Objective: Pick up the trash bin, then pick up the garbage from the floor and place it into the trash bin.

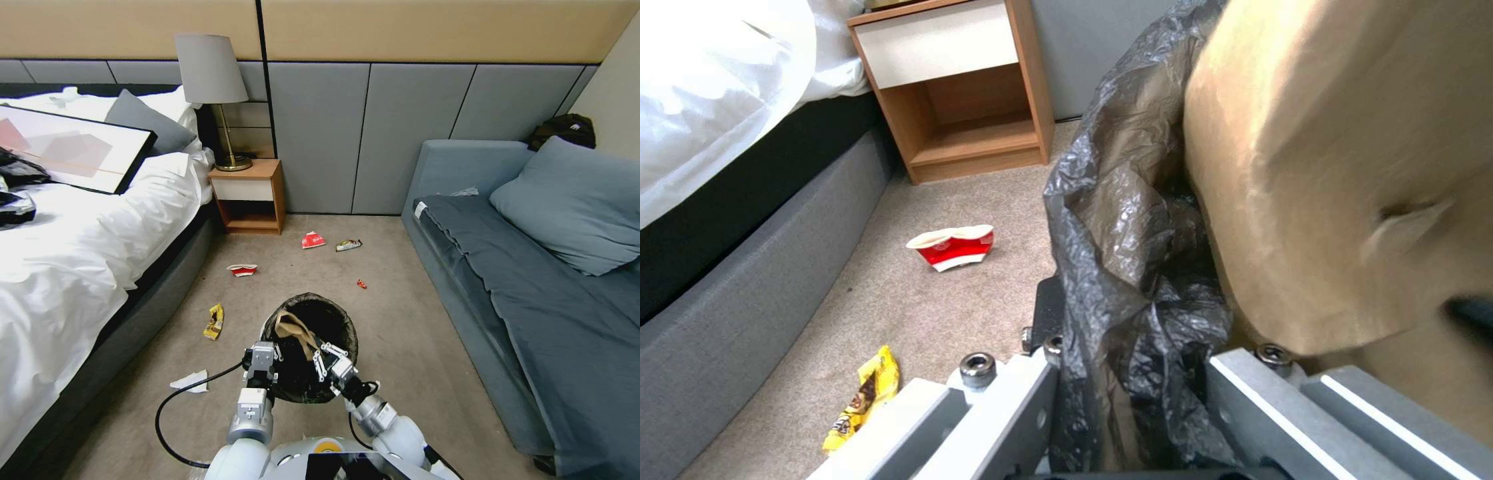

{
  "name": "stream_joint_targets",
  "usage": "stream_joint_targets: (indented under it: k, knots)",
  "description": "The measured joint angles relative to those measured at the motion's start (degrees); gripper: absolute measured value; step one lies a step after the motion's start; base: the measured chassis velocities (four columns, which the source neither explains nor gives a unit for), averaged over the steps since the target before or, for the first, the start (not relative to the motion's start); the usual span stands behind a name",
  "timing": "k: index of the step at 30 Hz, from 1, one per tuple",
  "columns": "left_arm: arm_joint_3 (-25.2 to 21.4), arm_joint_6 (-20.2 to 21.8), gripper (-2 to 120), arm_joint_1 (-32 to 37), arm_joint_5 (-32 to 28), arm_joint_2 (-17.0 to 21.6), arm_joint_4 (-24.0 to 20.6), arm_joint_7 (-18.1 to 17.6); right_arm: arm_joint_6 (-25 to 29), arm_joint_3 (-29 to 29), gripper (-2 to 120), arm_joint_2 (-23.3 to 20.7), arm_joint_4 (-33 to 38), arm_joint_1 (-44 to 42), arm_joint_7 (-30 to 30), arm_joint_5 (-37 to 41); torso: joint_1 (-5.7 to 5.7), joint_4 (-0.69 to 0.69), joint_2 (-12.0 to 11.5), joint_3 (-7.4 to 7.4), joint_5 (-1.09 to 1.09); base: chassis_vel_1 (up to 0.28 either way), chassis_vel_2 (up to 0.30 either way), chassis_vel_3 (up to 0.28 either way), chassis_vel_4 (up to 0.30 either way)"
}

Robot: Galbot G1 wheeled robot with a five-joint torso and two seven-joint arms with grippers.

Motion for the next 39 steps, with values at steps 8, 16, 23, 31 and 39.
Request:
stream_joint_targets:
  k: [8, 16, 23, 31, 39]
  knots:
    - [-0.09, -0.04, 1, -0.04, 0.02, 0.00, -0.37, 0.00, 0.79, 0.93, 0, 0.43, -1.82, 0.43, -0.02, -1.01, 0.00, 0.00, 0.00, 0.00, 0.00, 0.000, 0.000, 0.000, 0.000]
    - [-0.18, -0.05, 1, -0.05, 0.02, -0.19, -0.49, -0.03, 0.97, 1.36, 24, 0.56, -1.82, 1.02, 0.16, -1.71, 0.00, 0.00, 0.00, 0.00, 0.00, 0.000, 0.000, 0.000, 0.000]
    - [-0.40, -0.05, 1, 0.00, 0.03, -0.42, -0.74, -0.06, 1.02, 1.72, 47, 0.72, -1.48, 1.34, 0.19, -1.80, 0.00, 0.00, 0.00, 0.00, 0.00, 0.000, 0.000, 0.000, 0.000]
    - [-0.38, -0.02, 1, -0.01, 0.02, -0.48, -0.74, -0.07, 1.56, 2.51, 77, 1.09, -0.53, 1.16, 0.21, -2.37, 0.00, 0.00, 0.00, 0.00, 0.00, 0.000, 0.000, 0.000, 0.000]
    - [-0.25, 0.00, 1, -0.32, 0.02, -0.57, -0.11, -0.07, 2.01, 4.14, 100, 1.43, 2.99, -0.10, 1.04, -3.43, 0.00, 0.00, 0.00, 0.00, 0.01, 0.000, 0.000, 0.000, 0.000]
